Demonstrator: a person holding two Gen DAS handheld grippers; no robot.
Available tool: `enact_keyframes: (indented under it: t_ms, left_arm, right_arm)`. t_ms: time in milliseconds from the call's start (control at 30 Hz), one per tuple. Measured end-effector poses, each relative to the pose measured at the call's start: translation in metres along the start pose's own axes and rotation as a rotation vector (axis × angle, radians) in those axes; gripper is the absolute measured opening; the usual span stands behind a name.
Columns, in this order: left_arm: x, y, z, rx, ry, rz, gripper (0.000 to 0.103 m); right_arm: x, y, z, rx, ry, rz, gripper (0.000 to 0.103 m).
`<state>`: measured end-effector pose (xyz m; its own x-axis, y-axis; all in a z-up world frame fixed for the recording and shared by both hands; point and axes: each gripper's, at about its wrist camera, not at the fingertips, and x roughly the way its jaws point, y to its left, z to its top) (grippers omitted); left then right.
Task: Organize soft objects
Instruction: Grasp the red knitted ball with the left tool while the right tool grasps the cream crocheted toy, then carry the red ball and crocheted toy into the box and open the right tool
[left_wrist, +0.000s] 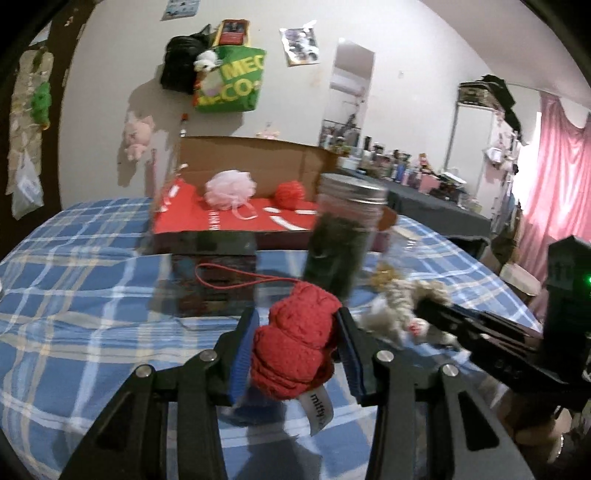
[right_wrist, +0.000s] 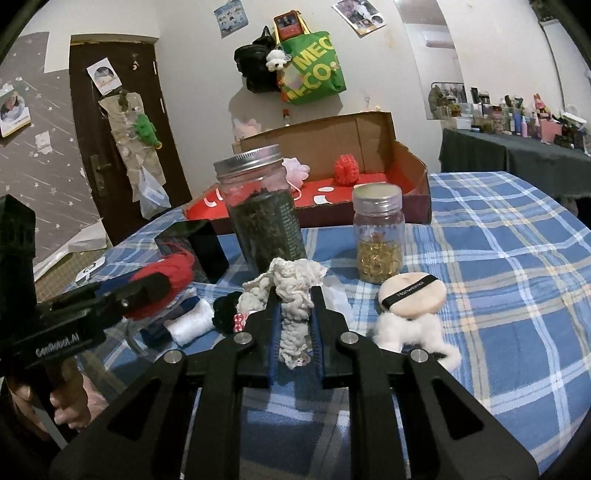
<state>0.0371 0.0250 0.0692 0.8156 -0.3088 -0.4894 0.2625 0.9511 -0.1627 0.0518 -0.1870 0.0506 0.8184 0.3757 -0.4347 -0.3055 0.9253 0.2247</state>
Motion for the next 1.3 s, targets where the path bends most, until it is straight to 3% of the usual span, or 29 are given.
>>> enact_keyframes:
  t_ms: [333, 600, 933, 1300]
  left_arm:
    - [0.013, -0.027, 0.002, 0.030, 0.012, -0.071, 0.045]
    - [0.018, -0.031, -0.001, 0.035, 0.034, -0.078, 0.045]
    - [0.017, -0.024, -0.002, 0.026, 0.041, -0.054, 0.045]
    - [-0.001, 0.015, 0.001, -0.026, 0.046, 0.019, 0.045]
  right_arm:
    - [0.002, 0.001, 0.002, -0.005, 0.002, 0.020, 0.014]
    - [0.005, 0.000, 0.001, -0.002, 0.008, 0.023, 0.014]
    - [0.004, -0.010, 0.000, 0.012, 0.017, 0.002, 0.014]
    - [-0.006, -0.028, 0.003, 0.038, 0.035, -0.014, 0.014]
